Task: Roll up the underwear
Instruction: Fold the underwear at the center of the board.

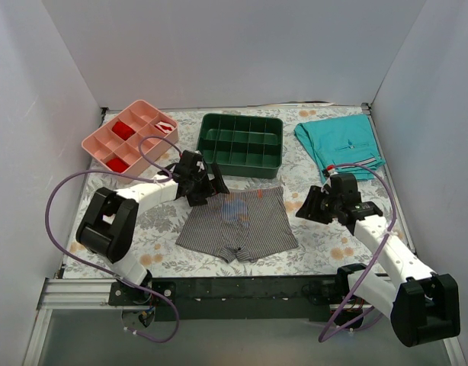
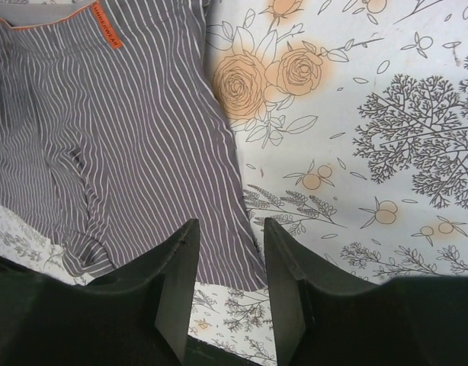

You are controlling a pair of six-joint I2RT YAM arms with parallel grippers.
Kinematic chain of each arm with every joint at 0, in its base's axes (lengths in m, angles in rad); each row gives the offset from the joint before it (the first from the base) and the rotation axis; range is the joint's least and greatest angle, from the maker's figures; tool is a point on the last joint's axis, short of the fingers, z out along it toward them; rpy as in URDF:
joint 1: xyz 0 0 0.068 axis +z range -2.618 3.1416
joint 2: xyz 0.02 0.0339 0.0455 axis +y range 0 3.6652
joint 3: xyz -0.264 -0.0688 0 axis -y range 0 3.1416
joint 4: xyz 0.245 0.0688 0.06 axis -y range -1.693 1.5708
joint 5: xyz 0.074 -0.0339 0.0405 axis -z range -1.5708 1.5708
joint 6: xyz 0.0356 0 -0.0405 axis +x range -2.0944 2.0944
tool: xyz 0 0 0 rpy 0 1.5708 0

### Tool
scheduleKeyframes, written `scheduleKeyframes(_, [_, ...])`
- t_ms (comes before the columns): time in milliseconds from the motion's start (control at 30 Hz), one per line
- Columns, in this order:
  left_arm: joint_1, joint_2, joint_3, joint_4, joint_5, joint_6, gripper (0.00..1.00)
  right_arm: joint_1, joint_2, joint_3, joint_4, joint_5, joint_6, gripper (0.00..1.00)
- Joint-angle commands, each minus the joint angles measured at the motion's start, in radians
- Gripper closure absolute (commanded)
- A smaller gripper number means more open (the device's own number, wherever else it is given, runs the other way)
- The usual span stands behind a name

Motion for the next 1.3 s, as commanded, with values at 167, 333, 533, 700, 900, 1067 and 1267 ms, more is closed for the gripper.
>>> scheduleKeyframes(167, [0.007,0.043,-0.025,0.057,-0.159,0.060,0.02,-0.005,-0.031,-0.027,-0.004,-0.050,-0.005,0.54])
scheduleKeyframes(333, [0.023,0.027,-0.057,0.024,-0.235,0.069,0.02,-0.003,-0.027,-0.050,0.004,-0.057,-0.002,0.53])
scheduleKeyframes(533, [0.034,0.000,-0.080,-0.002,-0.255,0.052,0.02,-0.005,0.001,-0.055,0.009,-0.061,-0.013,0.53])
scheduleKeyframes(700, [0.034,-0.048,-0.043,-0.032,-0.266,0.054,0.02,-0.003,0.016,-0.058,0.012,-0.072,-0.020,0.54])
scheduleKeyframes(900, [0.033,-0.068,0.156,-0.106,-0.150,0.084,0.02,-0.005,0.012,-0.072,0.009,-0.067,-0.022,0.53])
scheduleKeyframes(1067, [-0.004,-0.028,0.305,-0.147,-0.061,0.031,0.02,-0.005,0.024,-0.093,0.021,-0.073,-0.016,0.54])
scheduleKeyframes(1267, [-0.160,0.150,0.535,-0.230,-0.090,-0.029,0.03,-0.003,0.033,-0.104,0.046,-0.089,-0.020,0.55])
